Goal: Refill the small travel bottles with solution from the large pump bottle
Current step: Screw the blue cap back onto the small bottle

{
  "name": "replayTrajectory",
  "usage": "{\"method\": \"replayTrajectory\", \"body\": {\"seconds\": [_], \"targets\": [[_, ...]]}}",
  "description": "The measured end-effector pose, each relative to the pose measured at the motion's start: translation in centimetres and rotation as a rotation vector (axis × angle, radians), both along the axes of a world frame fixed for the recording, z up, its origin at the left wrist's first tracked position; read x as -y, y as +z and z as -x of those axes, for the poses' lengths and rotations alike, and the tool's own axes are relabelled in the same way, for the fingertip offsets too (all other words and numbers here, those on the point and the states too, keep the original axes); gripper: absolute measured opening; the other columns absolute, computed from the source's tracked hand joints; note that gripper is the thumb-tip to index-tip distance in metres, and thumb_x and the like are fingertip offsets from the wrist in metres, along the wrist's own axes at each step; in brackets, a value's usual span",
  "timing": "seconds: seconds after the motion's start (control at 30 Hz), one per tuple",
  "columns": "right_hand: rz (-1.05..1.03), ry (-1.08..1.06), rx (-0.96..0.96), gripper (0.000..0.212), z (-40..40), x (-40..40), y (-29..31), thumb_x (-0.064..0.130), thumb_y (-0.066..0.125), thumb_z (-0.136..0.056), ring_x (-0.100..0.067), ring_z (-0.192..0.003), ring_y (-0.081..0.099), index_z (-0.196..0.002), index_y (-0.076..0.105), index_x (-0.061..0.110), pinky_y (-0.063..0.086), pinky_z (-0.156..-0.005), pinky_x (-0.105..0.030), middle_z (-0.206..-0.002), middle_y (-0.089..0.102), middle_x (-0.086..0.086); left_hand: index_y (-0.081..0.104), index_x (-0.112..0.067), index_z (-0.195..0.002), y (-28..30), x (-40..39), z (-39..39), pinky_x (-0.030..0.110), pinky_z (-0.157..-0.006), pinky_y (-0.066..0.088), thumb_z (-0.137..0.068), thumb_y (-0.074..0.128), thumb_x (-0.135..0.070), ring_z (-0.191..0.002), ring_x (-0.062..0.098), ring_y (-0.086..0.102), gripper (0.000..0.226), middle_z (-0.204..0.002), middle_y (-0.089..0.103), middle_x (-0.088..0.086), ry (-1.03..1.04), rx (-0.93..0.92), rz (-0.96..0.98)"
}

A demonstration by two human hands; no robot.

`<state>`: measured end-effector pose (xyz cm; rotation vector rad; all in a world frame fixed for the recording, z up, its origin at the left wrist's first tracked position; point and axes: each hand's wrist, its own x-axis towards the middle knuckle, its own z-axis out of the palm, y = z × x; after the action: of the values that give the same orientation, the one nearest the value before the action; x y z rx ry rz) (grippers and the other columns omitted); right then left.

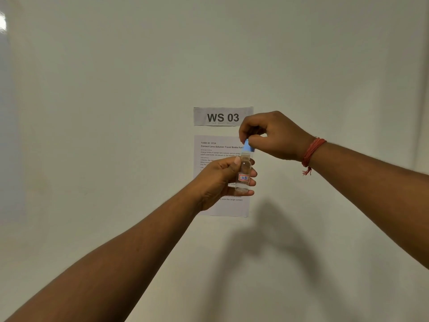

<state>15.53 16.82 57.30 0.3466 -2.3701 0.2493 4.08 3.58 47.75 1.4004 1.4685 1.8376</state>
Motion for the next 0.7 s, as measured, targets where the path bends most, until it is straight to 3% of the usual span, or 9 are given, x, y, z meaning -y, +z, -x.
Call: {"method": "replayTrajectory", "body": {"seconds": [0.23,0.4,0.5,0.6,0.7], "targets": [[0.052,0.004,-0.012,0.017,-0.3,-1.1,-2.2,0.018,0.050,-0.075,-0.015,-0.086,0.064,-0.077,0.059,0.033,0.050,-0.068,-0.011,-0.089,0.070,0.005,0.068,-0.013,-0.120,-2.4,0.2,0.9,0.052,-0.091,0.060,-0.093,0.058,-0.045,-0.106,0.027,0.072,0.042,-0.109,0.075,0.008,-0.027,0.020,-0.010],[0.124,0.014,0.012,0.013,-0.3,-2.6,-6.7,0.008,0.057,-0.077,-0.009,-0.081,0.062,-0.081,0.066,0.018,0.049,-0.070,-0.013,-0.085,0.068,0.009,0.073,-0.019,-0.115,-6.5,0.6,1.2,0.049,-0.090,0.060,-0.091,0.063,-0.048,-0.113,0.031,0.070,0.039,-0.115,0.074,0.010,-0.015,0.033,0.017],[0.171,0.012,0.071,0.018,0.1,-3.4,-12.1,0.000,0.062,-0.079,-0.013,-0.081,0.062,-0.081,0.067,0.017,0.050,-0.073,-0.016,-0.086,0.069,0.005,0.070,-0.020,-0.119,-10.9,1.2,1.2,0.046,-0.094,0.059,-0.100,0.055,-0.040,-0.115,0.027,0.069,0.032,-0.116,0.074,0.007,0.023,0.014,0.087],[0.247,0.016,0.142,0.018,0.1,-3.7,-18.9,-0.003,0.063,-0.079,-0.013,-0.079,0.063,-0.083,0.068,0.013,0.050,-0.075,-0.018,-0.084,0.069,0.004,0.067,-0.025,-0.123,-16.2,2.4,0.4,0.029,-0.091,0.058,-0.104,0.050,-0.036,-0.116,0.013,0.067,0.028,-0.118,0.075,-0.003,0.060,-0.046,0.198],[0.316,0.010,0.232,0.018,-0.2,-3.8,-26.0,-0.003,0.061,-0.080,-0.014,-0.080,0.063,-0.084,0.068,0.013,0.050,-0.075,-0.018,-0.085,0.068,0.004,0.064,-0.015,-0.130,-22.1,3.8,-0.4,0.024,-0.090,0.056,-0.106,0.048,-0.024,-0.119,0.012,0.067,0.031,-0.121,0.074,-0.001,0.054,-0.064,0.320]]}}
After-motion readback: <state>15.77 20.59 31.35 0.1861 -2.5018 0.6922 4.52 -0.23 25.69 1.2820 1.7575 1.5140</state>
